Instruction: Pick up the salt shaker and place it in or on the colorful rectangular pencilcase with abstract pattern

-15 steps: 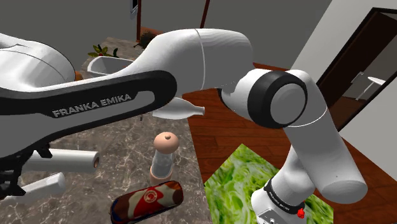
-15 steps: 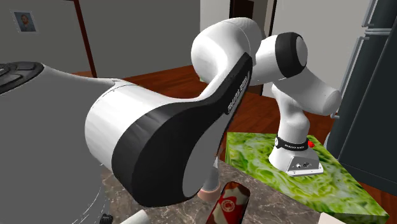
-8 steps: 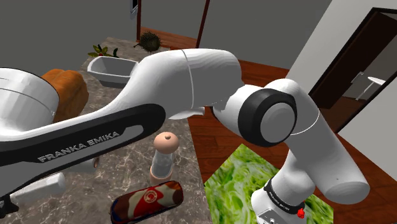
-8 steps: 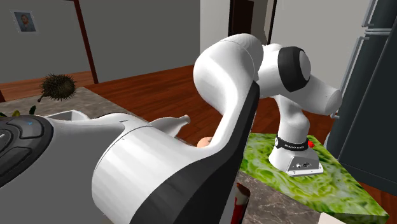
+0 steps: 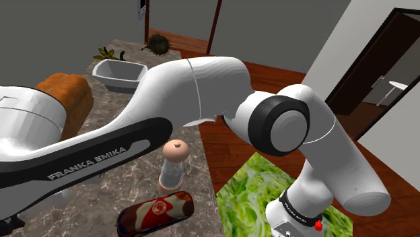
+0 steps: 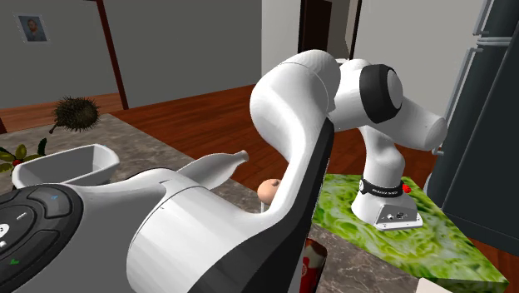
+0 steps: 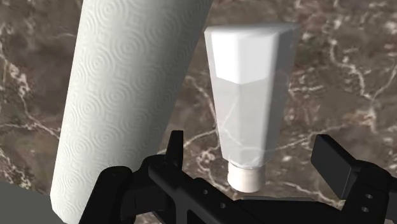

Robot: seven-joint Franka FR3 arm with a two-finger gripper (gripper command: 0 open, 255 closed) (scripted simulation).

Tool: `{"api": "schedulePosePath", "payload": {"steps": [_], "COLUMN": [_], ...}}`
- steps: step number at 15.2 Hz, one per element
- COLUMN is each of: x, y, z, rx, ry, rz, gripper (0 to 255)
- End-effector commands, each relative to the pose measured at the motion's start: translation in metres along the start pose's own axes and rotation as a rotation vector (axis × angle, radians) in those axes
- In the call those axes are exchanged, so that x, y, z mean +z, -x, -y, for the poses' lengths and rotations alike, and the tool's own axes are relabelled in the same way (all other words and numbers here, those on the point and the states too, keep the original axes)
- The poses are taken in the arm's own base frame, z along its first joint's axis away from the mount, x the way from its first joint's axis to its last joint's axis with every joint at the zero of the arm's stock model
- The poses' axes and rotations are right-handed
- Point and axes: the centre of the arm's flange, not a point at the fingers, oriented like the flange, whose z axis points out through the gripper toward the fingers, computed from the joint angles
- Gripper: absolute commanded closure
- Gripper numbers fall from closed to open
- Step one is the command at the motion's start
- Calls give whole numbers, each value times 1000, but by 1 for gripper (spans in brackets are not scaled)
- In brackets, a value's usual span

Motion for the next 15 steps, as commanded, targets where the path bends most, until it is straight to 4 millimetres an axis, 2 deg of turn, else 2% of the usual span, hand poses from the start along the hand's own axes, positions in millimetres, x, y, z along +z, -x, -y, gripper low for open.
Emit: {"api": "schedulePosePath", "payload": {"steps": [1,3,4,13,15], "x": [0,0,0,0,-10], "y": [0,0,0,0,0], "z": [0,0,0,0,-1], "rx": [0,0,0,0,0], "ry": [0,0,0,0,0], "rz": [0,0,0,0,0], "gripper": [0,0,255,255,255]}}
